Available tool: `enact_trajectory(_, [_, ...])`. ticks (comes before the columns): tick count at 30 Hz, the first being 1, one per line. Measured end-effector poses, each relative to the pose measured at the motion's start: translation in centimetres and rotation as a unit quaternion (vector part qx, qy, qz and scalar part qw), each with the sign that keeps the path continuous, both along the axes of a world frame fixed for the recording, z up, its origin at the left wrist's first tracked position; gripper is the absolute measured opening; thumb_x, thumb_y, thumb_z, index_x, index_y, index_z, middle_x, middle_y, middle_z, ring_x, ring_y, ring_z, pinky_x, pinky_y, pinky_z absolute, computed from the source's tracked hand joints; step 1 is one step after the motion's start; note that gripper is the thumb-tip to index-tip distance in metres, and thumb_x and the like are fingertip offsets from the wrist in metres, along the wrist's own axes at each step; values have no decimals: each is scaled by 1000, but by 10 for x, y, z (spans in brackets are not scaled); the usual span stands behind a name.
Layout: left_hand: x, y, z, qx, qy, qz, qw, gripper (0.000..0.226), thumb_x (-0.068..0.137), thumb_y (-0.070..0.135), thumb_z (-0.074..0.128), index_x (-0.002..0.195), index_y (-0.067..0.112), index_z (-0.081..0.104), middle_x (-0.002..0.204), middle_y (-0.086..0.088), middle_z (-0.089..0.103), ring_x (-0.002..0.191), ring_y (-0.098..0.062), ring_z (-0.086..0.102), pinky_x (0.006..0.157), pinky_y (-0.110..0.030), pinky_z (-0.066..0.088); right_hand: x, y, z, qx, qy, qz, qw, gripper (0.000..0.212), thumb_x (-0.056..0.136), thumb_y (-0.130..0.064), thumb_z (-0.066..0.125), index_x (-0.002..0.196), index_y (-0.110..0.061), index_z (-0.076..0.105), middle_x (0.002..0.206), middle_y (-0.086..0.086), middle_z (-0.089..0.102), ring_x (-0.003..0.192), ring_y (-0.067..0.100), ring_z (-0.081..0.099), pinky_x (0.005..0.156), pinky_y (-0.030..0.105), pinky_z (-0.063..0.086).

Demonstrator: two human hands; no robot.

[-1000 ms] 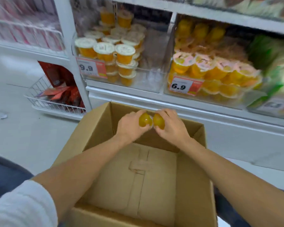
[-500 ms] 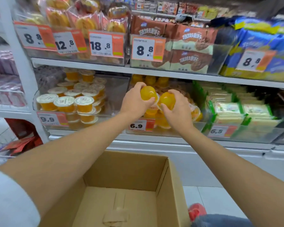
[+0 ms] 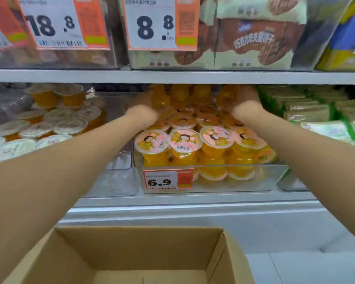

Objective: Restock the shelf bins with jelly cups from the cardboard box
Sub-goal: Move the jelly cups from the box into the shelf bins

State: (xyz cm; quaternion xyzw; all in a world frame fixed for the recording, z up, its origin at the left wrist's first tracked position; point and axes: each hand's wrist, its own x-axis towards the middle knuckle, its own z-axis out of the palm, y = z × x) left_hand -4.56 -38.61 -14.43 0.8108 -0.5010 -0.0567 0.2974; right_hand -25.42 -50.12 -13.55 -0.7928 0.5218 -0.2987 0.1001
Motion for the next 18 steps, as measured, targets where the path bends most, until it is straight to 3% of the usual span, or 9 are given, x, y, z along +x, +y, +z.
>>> enact_trajectory(3, [0,-2,-3,-52,13,-29,998,48,89,34,65,132,14,53,134,-11,56,122,-30,53,101,-38,44,13,-19,-8,0,-3,-30,1000,42,92,-29,58,131,-14,52,132,14,56,119,34,54,96,39,45])
enact_trajectory(6, [3,0,-7,-77,12,-16,997,53,88,36,64,135,16,51,134,-8,57,120,-30,55,100,-39,47,17,-34,-16,-7,47,-26,999,44,90,-27,57,133,-16,50,133,16,54,121,35,52,98,40,45])
enact_trajectory(10, [9,1,-10,-91,20,0,996,60,85,40,65,139,20,49,133,-7,58,119,-29,57,99,-40,48,22,-44,-18,-19,29,-58,998,50,92,-21,56,138,-4,42,141,20,43,131,34,42,109,41,37])
enact_trajectory(14, [6,1,-11,-113,17,-2,993,47,86,33,66,128,14,56,124,-10,63,112,-30,60,94,-38,50,19,-46,-20,-48,30,-91,994,34,95,-5,47,129,1,52,132,21,53,123,35,51,103,40,42])
enact_trajectory(18, [14,-3,-16,-132,46,25,990,56,80,37,73,128,17,51,122,-5,61,111,-25,59,85,-32,50,15,-46,-23,-41,48,-71,995,34,95,-3,45,127,-4,54,125,19,60,115,37,57,92,39,47])
